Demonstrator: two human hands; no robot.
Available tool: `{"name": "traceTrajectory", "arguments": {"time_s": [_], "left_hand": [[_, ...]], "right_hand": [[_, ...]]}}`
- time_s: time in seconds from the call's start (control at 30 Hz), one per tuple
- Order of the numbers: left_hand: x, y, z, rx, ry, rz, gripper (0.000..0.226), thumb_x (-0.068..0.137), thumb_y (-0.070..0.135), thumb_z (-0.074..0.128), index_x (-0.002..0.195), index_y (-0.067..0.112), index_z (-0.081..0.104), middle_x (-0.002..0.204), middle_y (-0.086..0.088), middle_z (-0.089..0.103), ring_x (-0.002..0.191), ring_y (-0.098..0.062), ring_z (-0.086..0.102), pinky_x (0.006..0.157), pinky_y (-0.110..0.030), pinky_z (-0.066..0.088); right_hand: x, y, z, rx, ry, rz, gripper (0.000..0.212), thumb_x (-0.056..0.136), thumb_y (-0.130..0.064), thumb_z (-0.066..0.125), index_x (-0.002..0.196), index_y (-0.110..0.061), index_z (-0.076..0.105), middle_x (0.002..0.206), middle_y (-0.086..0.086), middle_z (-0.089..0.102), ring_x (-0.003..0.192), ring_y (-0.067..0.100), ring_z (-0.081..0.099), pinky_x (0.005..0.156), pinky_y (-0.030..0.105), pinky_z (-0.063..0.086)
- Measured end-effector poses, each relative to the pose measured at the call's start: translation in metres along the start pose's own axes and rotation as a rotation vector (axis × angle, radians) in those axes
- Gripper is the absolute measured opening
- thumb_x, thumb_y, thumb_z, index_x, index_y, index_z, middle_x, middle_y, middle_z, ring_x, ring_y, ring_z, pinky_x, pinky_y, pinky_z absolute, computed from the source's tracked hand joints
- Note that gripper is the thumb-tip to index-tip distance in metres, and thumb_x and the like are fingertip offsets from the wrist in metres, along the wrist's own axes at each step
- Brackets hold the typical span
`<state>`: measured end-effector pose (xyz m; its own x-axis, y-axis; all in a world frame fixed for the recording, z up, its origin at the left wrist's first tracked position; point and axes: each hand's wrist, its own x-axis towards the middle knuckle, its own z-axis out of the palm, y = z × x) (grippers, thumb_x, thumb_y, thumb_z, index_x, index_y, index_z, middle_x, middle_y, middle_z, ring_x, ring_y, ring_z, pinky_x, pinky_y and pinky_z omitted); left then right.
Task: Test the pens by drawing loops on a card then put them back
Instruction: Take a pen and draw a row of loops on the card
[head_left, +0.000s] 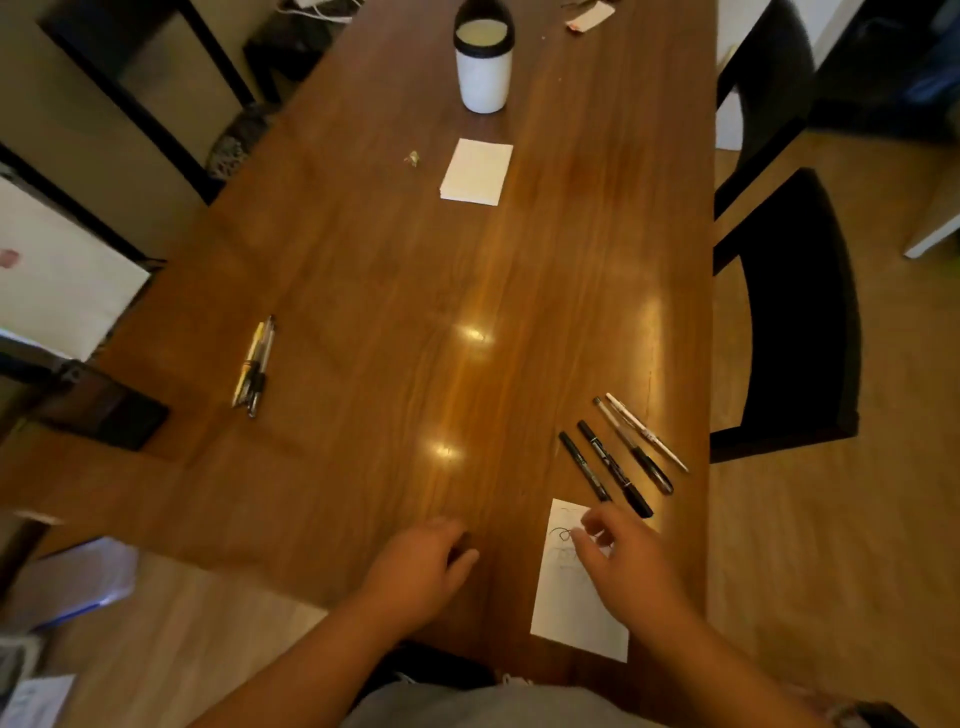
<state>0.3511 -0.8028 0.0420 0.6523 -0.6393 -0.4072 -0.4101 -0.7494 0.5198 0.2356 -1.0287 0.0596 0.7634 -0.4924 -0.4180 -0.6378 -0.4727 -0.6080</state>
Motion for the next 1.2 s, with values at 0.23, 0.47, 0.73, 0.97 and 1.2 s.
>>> {"name": "traceTrajectory", "arguments": {"time_s": [0.23, 0.47, 0.73, 0.97, 1.2], "left_hand": [[-0.078, -0.042, -0.018, -0.029, 0.026, -0.151, 0.031, 0.093, 0.048, 0.052, 0.110, 0.024, 0.062, 0.107, 0.005, 0.063, 0.095, -0.011, 0.061, 0.083, -0.032, 0.050], [-0.122, -0.114, -0.050, -0.062, 0.097, -0.247, 0.026, 0.092, 0.043, 0.056, 0.105, 0.023, 0.065, 0.102, 0.006, 0.065, 0.092, -0.010, 0.061, 0.081, -0.030, 0.048], [-0.111, -0.222, -0.121, -0.024, 0.050, -0.144, 0.025, 0.093, 0.049, 0.052, 0.109, 0.031, 0.061, 0.106, 0.011, 0.061, 0.093, -0.003, 0.056, 0.083, -0.025, 0.047], [-0.078, -0.285, -0.174, 0.073, 0.043, 0.016, 0.034, 0.095, 0.047, 0.049, 0.125, 0.030, 0.053, 0.122, 0.010, 0.050, 0.112, -0.007, 0.045, 0.093, -0.024, 0.042], [-0.049, -0.314, -0.186, 0.337, -0.039, 0.170, 0.067, 0.094, 0.046, 0.049, 0.152, 0.033, 0.016, 0.163, 0.000, 0.002, 0.149, -0.024, -0.001, 0.117, -0.041, 0.002]], "right_hand": [[-0.045, -0.006, 0.028, -0.051, -0.300, 0.010, 0.009, 0.094, -0.035, 0.061, 0.086, -0.032, 0.062, 0.086, -0.013, 0.065, 0.079, 0.004, 0.060, 0.064, 0.012, 0.043], [-0.051, -0.049, 0.071, -0.068, -0.350, 0.029, 0.012, 0.092, -0.039, 0.061, 0.084, -0.031, 0.065, 0.086, -0.014, 0.067, 0.079, 0.004, 0.063, 0.064, 0.013, 0.043], [-0.034, -0.154, 0.144, -0.104, -0.233, 0.024, 0.014, 0.090, -0.031, 0.067, 0.079, -0.023, 0.069, 0.075, -0.004, 0.070, 0.068, 0.001, 0.060, 0.061, 0.014, 0.043], [0.007, -0.247, 0.208, -0.072, -0.185, 0.052, 0.014, 0.091, -0.033, 0.065, 0.079, -0.025, 0.064, 0.072, -0.005, 0.066, 0.064, 0.008, 0.061, 0.058, 0.022, 0.045], [0.060, -0.314, 0.244, -0.062, -0.132, 0.093, 0.017, 0.091, -0.037, 0.064, 0.077, -0.034, 0.055, 0.072, -0.009, 0.062, 0.060, 0.003, 0.059, 0.046, 0.015, 0.037]]}}
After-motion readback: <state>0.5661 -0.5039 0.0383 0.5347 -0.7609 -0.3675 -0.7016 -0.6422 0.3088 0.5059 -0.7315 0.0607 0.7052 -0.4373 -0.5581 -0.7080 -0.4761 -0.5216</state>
